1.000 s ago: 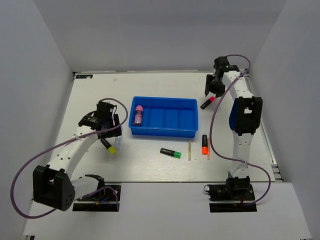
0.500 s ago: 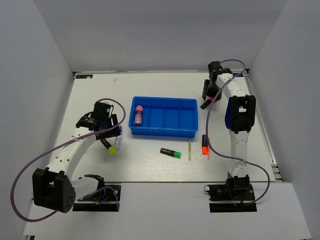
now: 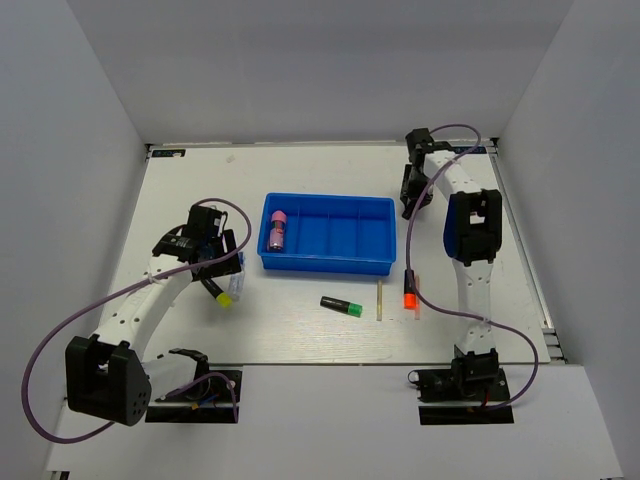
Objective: Sort the stationery into containers
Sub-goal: Pick up the pen from the center of the board, then place the pen in the storage box.
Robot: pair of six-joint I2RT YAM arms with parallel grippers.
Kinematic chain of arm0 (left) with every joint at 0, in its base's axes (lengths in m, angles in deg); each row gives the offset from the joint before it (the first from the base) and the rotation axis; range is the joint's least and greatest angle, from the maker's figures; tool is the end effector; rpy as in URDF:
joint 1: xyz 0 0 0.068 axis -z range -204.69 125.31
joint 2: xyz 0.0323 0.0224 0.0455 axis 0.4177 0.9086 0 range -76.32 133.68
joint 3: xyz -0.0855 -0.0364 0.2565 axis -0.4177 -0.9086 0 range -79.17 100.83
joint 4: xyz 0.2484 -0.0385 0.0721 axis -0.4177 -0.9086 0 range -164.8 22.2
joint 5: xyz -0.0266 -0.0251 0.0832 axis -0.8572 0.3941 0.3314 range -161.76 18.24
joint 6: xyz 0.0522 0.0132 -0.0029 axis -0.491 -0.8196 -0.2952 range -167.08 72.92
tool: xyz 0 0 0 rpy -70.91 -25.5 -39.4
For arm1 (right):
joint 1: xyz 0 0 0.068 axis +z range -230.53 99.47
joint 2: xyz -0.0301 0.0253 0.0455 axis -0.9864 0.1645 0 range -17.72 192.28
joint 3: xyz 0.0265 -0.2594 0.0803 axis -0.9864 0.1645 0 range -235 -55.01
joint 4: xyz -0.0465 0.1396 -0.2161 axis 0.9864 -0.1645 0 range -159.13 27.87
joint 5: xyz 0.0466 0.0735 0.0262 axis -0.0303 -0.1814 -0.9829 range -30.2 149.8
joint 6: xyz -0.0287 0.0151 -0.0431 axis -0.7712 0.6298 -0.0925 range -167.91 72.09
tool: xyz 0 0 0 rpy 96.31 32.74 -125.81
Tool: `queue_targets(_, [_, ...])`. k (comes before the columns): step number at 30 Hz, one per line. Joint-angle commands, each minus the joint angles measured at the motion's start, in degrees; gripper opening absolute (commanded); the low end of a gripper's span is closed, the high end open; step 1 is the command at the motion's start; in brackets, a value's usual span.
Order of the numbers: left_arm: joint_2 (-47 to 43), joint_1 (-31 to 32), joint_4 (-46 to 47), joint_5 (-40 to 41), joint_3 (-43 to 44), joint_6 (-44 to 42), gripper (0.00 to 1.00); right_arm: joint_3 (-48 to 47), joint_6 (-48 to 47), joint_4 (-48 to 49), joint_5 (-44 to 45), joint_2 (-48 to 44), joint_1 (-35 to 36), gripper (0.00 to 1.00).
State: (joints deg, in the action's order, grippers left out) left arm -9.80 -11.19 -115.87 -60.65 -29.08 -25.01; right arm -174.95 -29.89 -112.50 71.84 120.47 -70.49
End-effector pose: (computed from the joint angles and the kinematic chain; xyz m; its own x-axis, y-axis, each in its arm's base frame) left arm 0.2093 -0.0433 0.2456 -0.8691 -0.1705 -0.4642 -0.1923 0.9813 -0.0004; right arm 0.5014 0.0812 0.1685 -0.9015 0.1477 -0.4067 0.1927 0.9786 -0.0718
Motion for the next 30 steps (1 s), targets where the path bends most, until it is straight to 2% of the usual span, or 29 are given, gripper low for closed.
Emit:
queue_targets(1, [-1.22, -0.31, 0.61, -0.83, -0.25, -0.27, 0.86, 4.34, 1.23, -0.34, 1.24, -0.64, -0.46, 0.45])
queue_targets(6, [-1.48, -0.40, 0.61, -1.01, -0.34, -0.27, 0.86, 7.43, 1.49, -1.05, -0.34, -1.61, -0.99, 0.32])
queue_targets(9, [-2.10, -0.40, 0.52, -0.83, -0.69, -0.36, 0.86, 8.93, 1.93, -1.05, -0.87, -1.96, -1.17, 0.20])
queue_targets(10, [-2.27, -0.40, 0.53, -0.83, -0.78, -0.36, 0.86, 10.07, 1.76, -0.79, -0.78, -2.13, -1.34, 0.12])
queue_targets(13, [-2.36, -0.31, 0.61, -0.74, -1.04, -0.18, 0.87, 11.13, 1.32, -0.08, -0.96, -2.84, -1.69, 0.00])
queue_targets(18, [-2.45, -0.31, 0.79, -1.44, -1.04, -0.27, 0.87, 14.55, -4.20, 1.94, -2.89, -6.08, -2.57, 0.00])
queue_targets(20, [-2.71, -0.31, 1.14, -1.88, -1.30, -0.27, 0.87, 17.35, -7.36, 5.78, -1.75, -9.77, -2.48, 0.00])
queue_targets(24, [-2.89, -0.31, 1.93, -3.20, -1.66, -0.36, 0.87, 27.18, -13.69, 14.50, -2.18, -22.95, -2.48, 0.00])
queue_targets(26, [-2.63, -0.31, 2.11, -3.73, -1.66, -0.27, 0.86, 29.92, -17.03, 16.43, -8.91, -29.34, -2.57, 0.00])
queue_targets(30, [-2.01, -0.31, 2.11, -4.17, -1.66, 0.00, 0.85, 35.37, -23.02, 15.57, -28.40, -36.67, -1.87, 0.00])
